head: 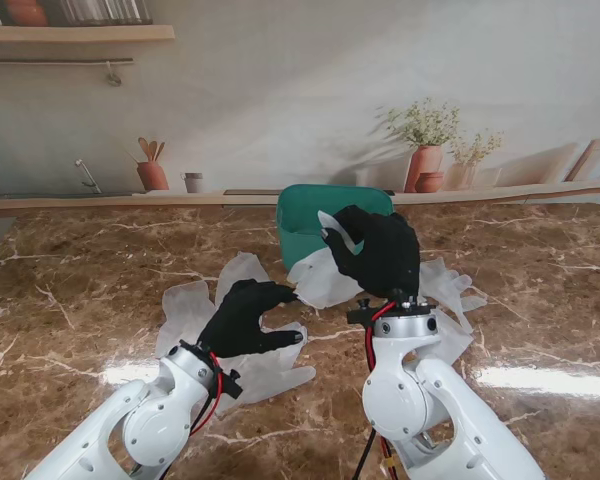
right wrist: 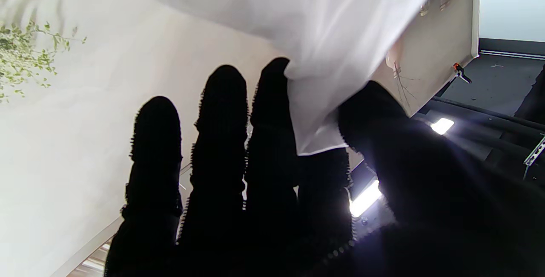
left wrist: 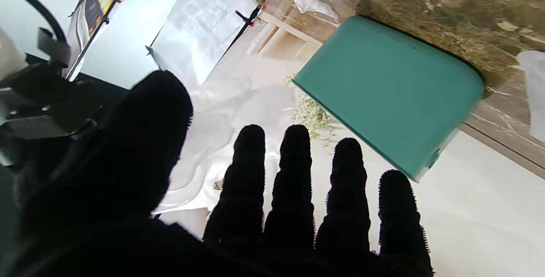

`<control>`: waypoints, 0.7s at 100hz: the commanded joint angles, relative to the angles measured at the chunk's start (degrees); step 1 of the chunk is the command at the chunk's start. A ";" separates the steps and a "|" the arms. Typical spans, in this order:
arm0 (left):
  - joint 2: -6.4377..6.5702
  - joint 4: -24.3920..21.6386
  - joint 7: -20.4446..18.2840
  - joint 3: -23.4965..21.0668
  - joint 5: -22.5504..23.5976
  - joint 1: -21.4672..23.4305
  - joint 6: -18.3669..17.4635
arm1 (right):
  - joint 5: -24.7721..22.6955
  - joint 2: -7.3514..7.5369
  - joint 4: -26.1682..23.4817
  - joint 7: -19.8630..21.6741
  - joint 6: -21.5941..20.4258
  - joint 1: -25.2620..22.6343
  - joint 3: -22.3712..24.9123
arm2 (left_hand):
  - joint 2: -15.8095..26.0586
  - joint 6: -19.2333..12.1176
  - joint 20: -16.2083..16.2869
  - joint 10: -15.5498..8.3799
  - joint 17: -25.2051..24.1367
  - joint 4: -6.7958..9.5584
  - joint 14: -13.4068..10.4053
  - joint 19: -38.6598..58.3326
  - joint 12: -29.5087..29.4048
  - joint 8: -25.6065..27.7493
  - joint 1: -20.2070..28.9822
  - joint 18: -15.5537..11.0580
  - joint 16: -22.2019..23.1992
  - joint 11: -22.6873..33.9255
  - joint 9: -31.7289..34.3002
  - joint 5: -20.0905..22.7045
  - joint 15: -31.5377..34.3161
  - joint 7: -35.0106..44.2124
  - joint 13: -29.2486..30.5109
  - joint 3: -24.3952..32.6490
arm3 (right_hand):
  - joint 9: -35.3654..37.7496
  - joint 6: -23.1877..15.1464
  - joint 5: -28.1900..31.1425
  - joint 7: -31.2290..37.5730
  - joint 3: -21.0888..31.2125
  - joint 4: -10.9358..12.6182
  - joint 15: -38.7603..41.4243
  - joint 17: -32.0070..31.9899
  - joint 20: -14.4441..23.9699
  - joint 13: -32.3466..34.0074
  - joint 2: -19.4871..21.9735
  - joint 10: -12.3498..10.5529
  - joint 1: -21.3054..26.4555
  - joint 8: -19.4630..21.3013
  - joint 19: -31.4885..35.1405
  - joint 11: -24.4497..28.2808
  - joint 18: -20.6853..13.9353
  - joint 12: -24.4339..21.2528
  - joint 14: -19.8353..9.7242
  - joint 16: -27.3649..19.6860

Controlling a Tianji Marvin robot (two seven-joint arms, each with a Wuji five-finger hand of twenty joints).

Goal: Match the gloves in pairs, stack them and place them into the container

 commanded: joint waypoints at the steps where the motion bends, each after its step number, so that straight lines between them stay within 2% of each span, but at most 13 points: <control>1: -0.53 0.25 0.73 0.45 -0.27 0.36 -0.40 | 0.66 -0.41 0.61 0.87 0.66 -0.20 -0.21 | -1.57 -2.96 1.10 -1.52 -1.28 -1.25 -0.26 -1.53 -0.71 -0.27 -2.56 -0.76 -0.44 0.16 -1.45 -2.02 -1.50 0.30 -0.75 0.51 | 0.99 -0.66 -0.28 0.76 1.63 -1.02 1.09 -0.61 1.14 0.90 -0.08 0.32 1.80 -0.48 1.76 1.13 0.02 -0.26 -0.22 1.04; 8: -0.82 0.71 1.98 0.81 -0.29 0.16 -0.64 | 0.88 -0.46 0.81 0.94 0.79 -0.09 -0.38 | -1.56 -2.51 1.36 -1.69 -1.23 -1.41 -0.26 -1.60 -0.73 -0.12 -3.07 -0.75 -0.36 0.24 -1.31 -2.09 -1.38 0.61 -0.53 -0.09 | 0.99 -0.62 -0.29 0.77 1.64 -1.02 1.11 -0.61 1.13 0.90 -0.07 0.31 1.80 -0.52 1.75 1.18 0.02 -0.27 -0.25 1.05; 16: -1.21 1.10 3.16 1.17 -0.99 0.01 -0.86 | 1.08 -0.50 0.91 1.03 0.92 -0.05 -0.59 | -1.46 -3.49 1.61 -1.45 -1.35 -1.51 -0.16 -1.89 -0.70 0.29 -3.19 -0.79 -0.25 0.41 -1.21 -1.10 -1.33 1.56 -0.67 -0.66 | 1.05 -0.69 -0.20 0.83 1.68 -1.01 1.14 -0.61 1.13 0.93 -0.17 0.25 1.77 -0.55 1.75 1.25 0.02 -0.29 -0.27 1.06; 24: -1.65 1.64 4.80 1.57 -1.40 -0.13 -1.36 | 0.92 -0.46 1.07 1.11 1.13 -0.03 -0.68 | -1.28 -4.83 2.55 -1.48 -1.26 -1.57 -0.07 -2.23 -0.49 2.09 -3.23 -0.70 0.23 0.94 -0.15 0.72 -0.86 5.16 -0.13 -1.29 | 1.03 -0.72 -0.20 0.83 1.70 -1.01 1.14 -0.61 1.13 0.96 -0.17 0.22 1.73 -0.60 1.74 1.25 0.02 -0.31 -0.34 1.05; 36: -2.17 2.39 7.02 2.31 -1.23 -0.55 -1.34 | 1.65 -0.62 1.09 1.24 1.37 -0.10 -0.79 | -0.57 -5.26 3.95 -1.40 -1.05 -1.69 0.06 -1.23 -0.02 4.50 -2.93 -0.64 0.85 1.61 1.05 2.75 -0.05 9.87 0.88 -1.16 | 1.00 -0.67 -0.25 0.83 1.71 -1.02 1.12 -0.64 1.12 0.92 -0.17 0.35 1.73 -0.66 1.73 1.26 0.01 -0.36 -0.29 1.04; 45: -2.58 3.15 8.76 3.13 -0.90 -1.26 -0.81 | 2.53 -0.83 0.96 1.16 1.54 -0.26 -1.11 | -0.77 -4.69 4.23 -1.40 -1.03 -1.91 0.00 -0.35 0.48 7.73 -3.10 -0.67 1.32 2.19 1.47 3.50 0.55 15.14 1.12 -0.14 | 1.10 -0.58 -0.16 0.90 1.74 -1.04 1.21 -0.56 1.12 1.09 -0.24 0.35 1.71 -0.69 1.74 1.34 -0.05 -0.40 -0.25 1.06; 57: -3.47 4.58 11.63 4.53 -1.23 -2.36 -0.62 | 3.55 -0.97 0.78 1.51 1.48 -0.65 -1.57 | 0.26 -6.03 4.13 -1.33 -1.00 -2.12 0.23 0.55 1.46 12.58 -2.17 -0.67 2.19 3.47 2.73 4.48 1.81 21.89 1.71 1.15 | 1.36 -0.40 -0.03 0.97 1.91 -1.02 1.37 -0.36 1.15 1.34 -0.39 0.45 1.63 -0.78 1.82 1.45 0.01 -0.48 -0.22 1.10; 60: -3.65 4.79 12.11 4.79 -1.42 -2.55 -0.61 | 3.66 -0.96 0.74 1.62 1.45 -0.76 -1.64 | 0.68 -7.30 4.20 -1.37 -1.04 -4.27 0.27 0.99 1.79 14.46 0.33 -0.70 2.41 3.77 3.07 4.39 2.15 23.88 1.89 -1.61 | 1.45 -0.31 0.02 1.02 1.97 -1.02 1.41 -0.33 1.16 1.41 -0.47 0.48 1.62 -0.78 1.84 1.48 0.04 -0.50 -0.18 1.11; 62: -3.74 4.88 12.31 4.91 -1.56 -2.64 -0.62 | 3.73 -0.96 0.72 1.70 1.44 -0.83 -1.67 | 1.35 -8.55 4.14 -1.36 -1.03 -4.65 0.37 1.23 2.04 15.13 3.81 -0.75 2.58 4.04 3.60 4.60 2.43 25.47 2.20 -6.01 | 1.47 -0.31 0.06 1.04 1.99 -1.02 1.44 -0.29 1.16 1.46 -0.49 0.49 1.59 -0.79 1.86 1.49 0.06 -0.51 -0.17 1.11; 64: -3.83 4.95 12.43 5.03 -1.77 -2.72 -0.63 | 3.81 -0.96 0.69 1.76 1.45 -0.91 -1.70 | 2.63 -9.78 4.06 -1.52 -1.01 -3.90 0.28 1.38 2.21 14.59 8.10 -0.83 2.60 4.23 4.09 4.79 2.60 27.51 2.39 -11.90 | 1.49 -0.26 0.06 1.04 2.03 -1.01 1.47 -0.26 1.17 1.52 -0.48 0.51 1.59 -0.81 1.88 1.49 0.06 -0.53 -0.17 1.12; 66: -3.92 5.01 12.53 5.14 -2.07 -2.78 -0.64 | 3.91 -0.96 0.66 1.83 1.45 -0.99 -1.71 | 3.85 -10.92 4.04 -1.51 -0.99 -3.09 0.25 1.46 2.40 13.96 11.57 -0.97 2.72 4.47 4.46 5.21 2.86 29.91 2.46 -15.36 | 1.61 -0.27 0.13 1.08 2.05 -1.02 1.50 -0.19 1.18 1.58 -0.57 0.56 1.53 -0.81 1.91 1.54 0.06 -0.54 -0.18 1.12; 70: -4.12 5.19 12.88 5.36 -2.60 -2.93 -0.73 | 4.21 -0.99 0.58 1.96 1.43 -1.19 -1.69 | 6.33 -11.71 4.03 -1.75 -0.95 -2.31 0.08 1.53 2.62 13.85 14.46 -1.25 2.89 4.84 5.00 6.38 3.18 32.20 2.65 -16.43 | 1.64 -0.25 0.18 1.10 2.12 -1.00 1.54 -0.11 1.19 1.64 -0.61 0.56 1.45 -0.84 1.95 1.55 0.06 -0.58 -0.15 1.13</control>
